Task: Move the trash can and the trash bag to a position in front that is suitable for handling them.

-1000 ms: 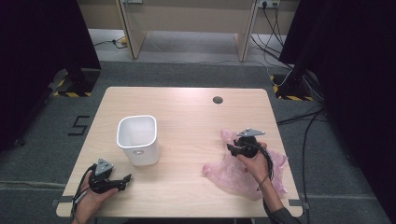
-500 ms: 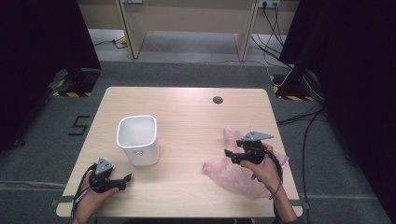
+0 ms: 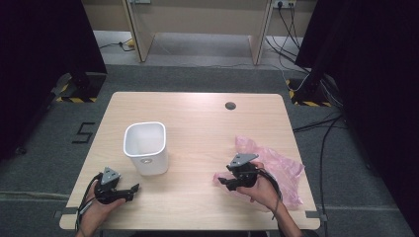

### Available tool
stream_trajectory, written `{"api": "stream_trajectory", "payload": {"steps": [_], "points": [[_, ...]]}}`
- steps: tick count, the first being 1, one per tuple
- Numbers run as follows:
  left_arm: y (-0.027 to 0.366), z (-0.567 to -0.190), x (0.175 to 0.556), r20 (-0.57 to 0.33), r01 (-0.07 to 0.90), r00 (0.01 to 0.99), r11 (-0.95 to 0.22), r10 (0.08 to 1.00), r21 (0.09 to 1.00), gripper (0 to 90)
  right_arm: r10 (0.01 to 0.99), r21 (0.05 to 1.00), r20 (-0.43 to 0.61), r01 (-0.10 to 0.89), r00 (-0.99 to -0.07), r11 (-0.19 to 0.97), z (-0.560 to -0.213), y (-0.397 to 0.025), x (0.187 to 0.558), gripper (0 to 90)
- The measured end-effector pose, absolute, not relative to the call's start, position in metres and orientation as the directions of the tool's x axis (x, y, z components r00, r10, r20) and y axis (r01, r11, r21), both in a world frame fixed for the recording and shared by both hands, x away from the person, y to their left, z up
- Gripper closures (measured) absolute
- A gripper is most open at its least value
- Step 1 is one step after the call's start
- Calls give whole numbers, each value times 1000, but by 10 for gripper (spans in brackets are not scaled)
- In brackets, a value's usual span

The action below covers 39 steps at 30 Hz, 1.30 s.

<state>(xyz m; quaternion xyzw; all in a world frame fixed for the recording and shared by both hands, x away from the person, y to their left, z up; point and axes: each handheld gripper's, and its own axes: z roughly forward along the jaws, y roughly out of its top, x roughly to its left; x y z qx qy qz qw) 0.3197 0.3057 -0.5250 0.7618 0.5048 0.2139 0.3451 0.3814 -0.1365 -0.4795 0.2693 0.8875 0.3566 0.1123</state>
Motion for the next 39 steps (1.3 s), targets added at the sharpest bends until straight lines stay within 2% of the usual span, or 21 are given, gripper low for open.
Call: {"api": "stream_trajectory", "payload": {"steps": [1,2,4,8,9,11,12,13,18,22,24,27,30,33,37,38,39], "points": [[306,-525,320,-23,621,399,-252,917,742,130,562,698,-19,391,-827,599,-480,-138,383,617],[306,-525,320,-24,621,399,-251,917,742,130,562,698,-19,391,-827,599,-480,-138,383,617],[305,-525,321,-23,622,399,-252,917,742,129,569,712,-29,383,-822,589,-478,-141,387,689],[303,-525,324,-23,622,402,-255,915,741,127,669,760,-17,425,-743,492,-472,-147,403,690],[303,-525,324,-23,622,402,-255,915,741,126,669,760,-17,425,-743,492,-472,-147,403,690],[303,-525,324,-21,621,404,-257,915,741,126,703,774,-25,430,-711,464,-470,-148,412,666],[303,-525,325,-22,620,404,-256,915,742,125,726,785,-34,432,-687,445,-470,-151,422,618],[303,-525,325,-22,620,404,-256,915,742,125,726,785,-34,432,-687,445,-470,-151,422,618],[303,-525,325,-22,620,403,-256,915,742,125,773,809,43,476,-634,346,-455,-168,428,366],[303,-525,325,-23,620,403,-255,915,741,125,785,819,63,481,-616,313,-439,-188,422,324],[303,-525,325,-23,620,403,-255,915,742,125,821,822,49,490,-569,291,-429,-215,414,311],[303,-525,325,-22,620,404,-256,915,741,125,851,806,31,517,-524,289,-428,-237,410,295],[303,-525,325,-23,621,404,-256,914,741,125,899,766,-2,577,-437,282,-440,-272,403,295],[303,-525,325,-22,620,405,-256,914,741,124,903,747,9,603,-430,280,-447,-280,399,303],[302,-525,326,-23,620,406,-256,914,742,123,864,735,42,601,-502,314,-454,-276,383,303],[302,-525,326,-23,620,406,-256,914,742,122,835,729,57,595,-547,339,-458,-267,373,298],[302,-525,326,-23,620,406,-256,914,742,122,835,729,57,595,-547,339,-458,-267,373,298]]}}
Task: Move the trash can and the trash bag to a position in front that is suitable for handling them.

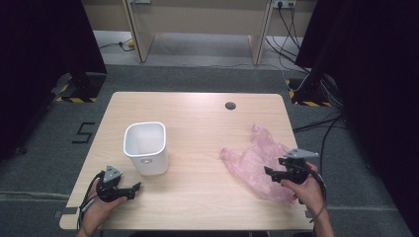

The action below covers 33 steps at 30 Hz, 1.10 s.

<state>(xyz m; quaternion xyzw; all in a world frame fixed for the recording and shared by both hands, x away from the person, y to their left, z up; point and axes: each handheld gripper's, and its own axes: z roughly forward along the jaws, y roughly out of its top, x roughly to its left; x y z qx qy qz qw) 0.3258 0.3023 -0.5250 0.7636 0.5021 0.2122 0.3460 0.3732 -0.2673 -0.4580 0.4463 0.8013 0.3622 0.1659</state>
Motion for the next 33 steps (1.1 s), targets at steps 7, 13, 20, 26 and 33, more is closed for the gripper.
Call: {"api": "stream_trajectory", "payload": {"steps": [7,13,20,26,33], "points": [[302,-525,326,-24,620,406,-256,914,742,122,730,699,-18,514,-683,498,-472,-219,352,306],[302,-525,326,-23,621,408,-259,913,740,121,632,631,-145,421,-761,651,-489,-197,357,701],[302,-525,327,-23,621,406,-258,914,740,121,616,686,-115,386,-779,617,-484,-183,371,819],[302,-525,327,-23,621,406,-258,913,740,121,636,718,-85,396,-767,573,-485,-166,393,797],[302,-525,327,-23,621,407,-258,913,740,121,766,795,88,507,-637,331,-468,-182,407,410]]}}
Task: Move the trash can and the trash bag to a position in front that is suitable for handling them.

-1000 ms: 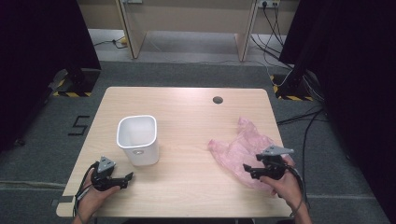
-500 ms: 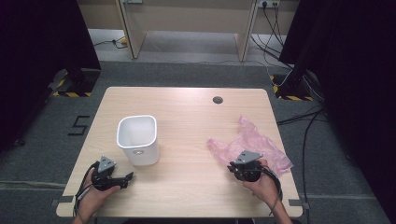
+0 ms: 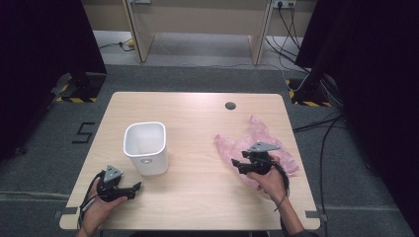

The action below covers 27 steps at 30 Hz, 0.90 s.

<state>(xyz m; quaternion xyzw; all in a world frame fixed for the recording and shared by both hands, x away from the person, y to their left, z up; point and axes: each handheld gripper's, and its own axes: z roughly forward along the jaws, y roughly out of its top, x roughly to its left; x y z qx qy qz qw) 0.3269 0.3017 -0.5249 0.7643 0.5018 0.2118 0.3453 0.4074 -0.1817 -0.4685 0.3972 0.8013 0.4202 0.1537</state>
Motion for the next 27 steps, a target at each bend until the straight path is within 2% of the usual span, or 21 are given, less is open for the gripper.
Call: {"api": "stream_trajectory", "payload": {"steps": [6,7,9,10,15,17,21,22,27], "points": [[302,-525,327,-23,621,407,-258,913,740,121,823,815,111,525,-557,245,-448,-224,407,364],[302,-525,327,-23,621,407,-258,913,740,121,850,812,104,537,-517,228,-447,-240,406,360],[302,-525,327,-23,621,407,-258,913,740,121,864,809,78,538,-497,236,-447,-247,405,355],[302,-525,327,-22,621,407,-258,913,740,121,894,796,31,551,-447,248,-449,-261,407,342],[302,-525,327,-23,621,407,-258,913,740,121,932,784,29,587,-362,204,-454,-287,410,318],[302,-525,327,-23,621,407,-258,913,740,121,955,756,17,629,-296,181,-462,-303,411,336],[302,-525,327,-23,621,407,-258,913,740,121,960,732,51,664,-277,153,-471,-311,410,382],[302,-525,327,-23,621,407,-258,913,740,121,961,713,64,686,-269,145,-475,-314,409,430],[302,-525,327,-22,621,407,-258,913,740,121,961,687,127,720,-246,94,-480,-317,395,433]]}}
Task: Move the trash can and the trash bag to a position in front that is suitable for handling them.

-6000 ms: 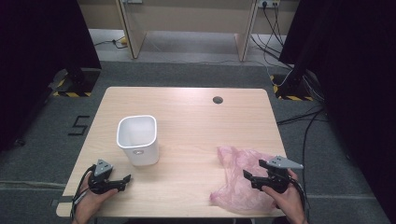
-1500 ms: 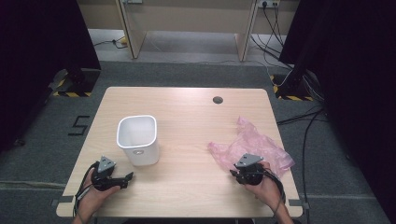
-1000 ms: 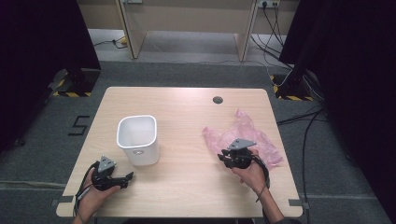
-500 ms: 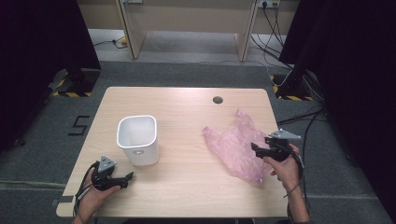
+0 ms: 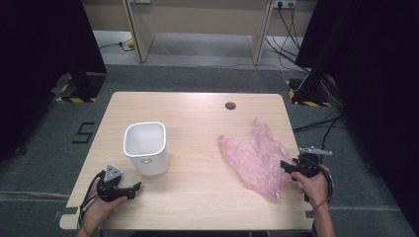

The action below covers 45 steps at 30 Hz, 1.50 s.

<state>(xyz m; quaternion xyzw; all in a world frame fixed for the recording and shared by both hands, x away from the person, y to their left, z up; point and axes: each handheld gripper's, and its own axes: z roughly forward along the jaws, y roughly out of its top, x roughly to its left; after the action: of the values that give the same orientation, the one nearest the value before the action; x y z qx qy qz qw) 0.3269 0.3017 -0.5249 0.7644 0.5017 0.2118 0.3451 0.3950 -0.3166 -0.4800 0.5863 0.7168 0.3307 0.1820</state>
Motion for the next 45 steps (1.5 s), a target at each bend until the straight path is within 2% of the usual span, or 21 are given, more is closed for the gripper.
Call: {"api": "stream_trajectory", "payload": {"steps": [6,8,10,13,16,21,32,35,40,41,45], "points": [[302,-525,327,-23,621,407,-258,913,740,121,959,690,155,720,-238,67,-477,-312,371,353],[302,-525,327,-23,621,407,-258,913,740,121,956,705,148,705,-253,77,-474,-311,370,350],[302,-525,327,-23,621,409,-259,912,740,121,962,758,106,647,-252,86,-461,-316,370,334],[302,-525,327,-22,620,410,-261,912,740,121,967,763,96,641,-238,82,-461,-327,374,318],[302,-525,327,-22,620,411,-261,912,740,121,971,725,98,684,-219,81,-472,-334,375,360],[302,-525,327,-22,620,411,-261,911,740,121,966,656,137,750,-220,78,-477,-333,370,375],[302,-525,327,-22,620,411,-262,911,740,121,951,672,108,726,-291,146,-462,-300,359,360],[302,-525,327,-22,620,411,-261,911,740,121,957,720,39,673,-287,172,-456,-302,360,327],[302,-525,327,-22,620,411,-261,911,740,121,964,714,43,684,-261,153,-466,-311,364,329],[302,-525,327,-22,620,411,-261,911,740,121,966,688,74,714,-246,129,-472,-315,365,364],[302,-525,327,-22,620,411,-261,911,740,121,959,639,131,761,-253,113,-477,-317,362,372]]}}
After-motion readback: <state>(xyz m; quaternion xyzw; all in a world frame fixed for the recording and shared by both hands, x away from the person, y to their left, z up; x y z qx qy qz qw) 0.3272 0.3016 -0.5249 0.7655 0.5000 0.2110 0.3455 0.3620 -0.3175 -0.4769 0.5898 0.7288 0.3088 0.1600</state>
